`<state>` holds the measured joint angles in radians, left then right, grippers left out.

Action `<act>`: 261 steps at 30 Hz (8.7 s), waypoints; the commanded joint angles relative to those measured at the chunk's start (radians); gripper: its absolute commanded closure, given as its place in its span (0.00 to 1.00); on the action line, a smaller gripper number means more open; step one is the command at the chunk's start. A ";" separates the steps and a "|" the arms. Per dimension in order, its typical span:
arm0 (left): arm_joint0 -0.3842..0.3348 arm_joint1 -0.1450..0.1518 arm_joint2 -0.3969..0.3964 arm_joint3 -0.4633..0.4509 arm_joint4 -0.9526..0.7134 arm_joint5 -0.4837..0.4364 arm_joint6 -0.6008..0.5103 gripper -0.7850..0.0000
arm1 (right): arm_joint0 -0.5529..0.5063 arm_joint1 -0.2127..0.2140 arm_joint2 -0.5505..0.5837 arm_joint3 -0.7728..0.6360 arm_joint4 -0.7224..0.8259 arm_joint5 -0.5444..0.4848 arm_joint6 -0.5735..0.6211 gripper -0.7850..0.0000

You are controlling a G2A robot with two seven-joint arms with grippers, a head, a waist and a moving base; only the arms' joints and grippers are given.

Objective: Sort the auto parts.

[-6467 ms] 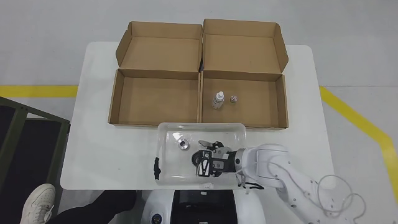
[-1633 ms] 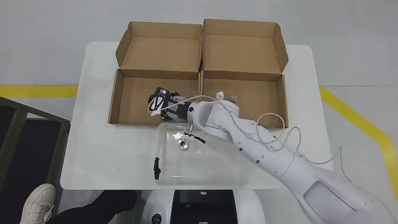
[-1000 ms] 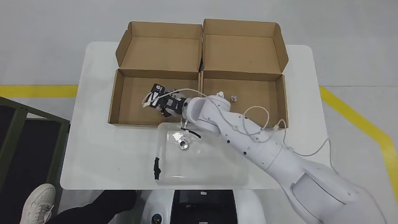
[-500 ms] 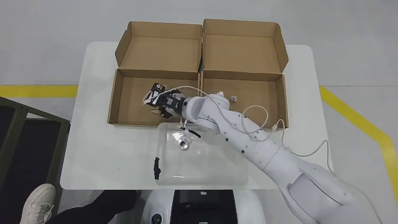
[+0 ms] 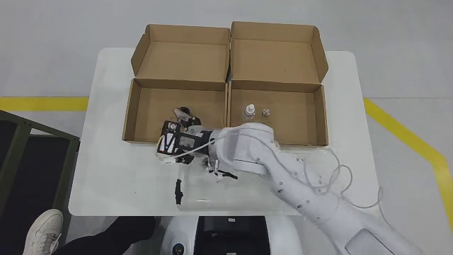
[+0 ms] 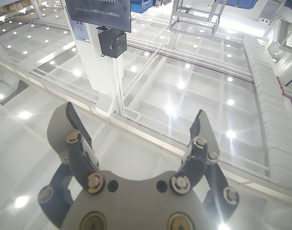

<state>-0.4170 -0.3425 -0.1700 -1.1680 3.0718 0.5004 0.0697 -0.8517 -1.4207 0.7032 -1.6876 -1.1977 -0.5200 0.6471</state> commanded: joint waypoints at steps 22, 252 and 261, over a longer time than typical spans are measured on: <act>0.000 0.000 0.000 0.000 0.000 0.000 0.000 0.00 | -0.388 0.143 0.264 -0.263 -0.193 -0.367 -0.075 0.00; 0.000 0.000 0.000 0.000 0.000 0.000 0.000 0.00 | -0.069 0.036 0.142 -0.004 0.058 -0.003 -0.041 0.04; 0.000 0.000 0.000 0.000 0.000 0.000 0.000 0.00 | -0.195 0.079 0.269 -0.140 0.054 -0.112 -0.084 0.00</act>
<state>-0.4170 -0.3425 -0.1700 -1.1680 3.0718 0.5004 0.0697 -1.0358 -1.3450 0.9566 -1.8217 -1.1447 -0.6269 0.5679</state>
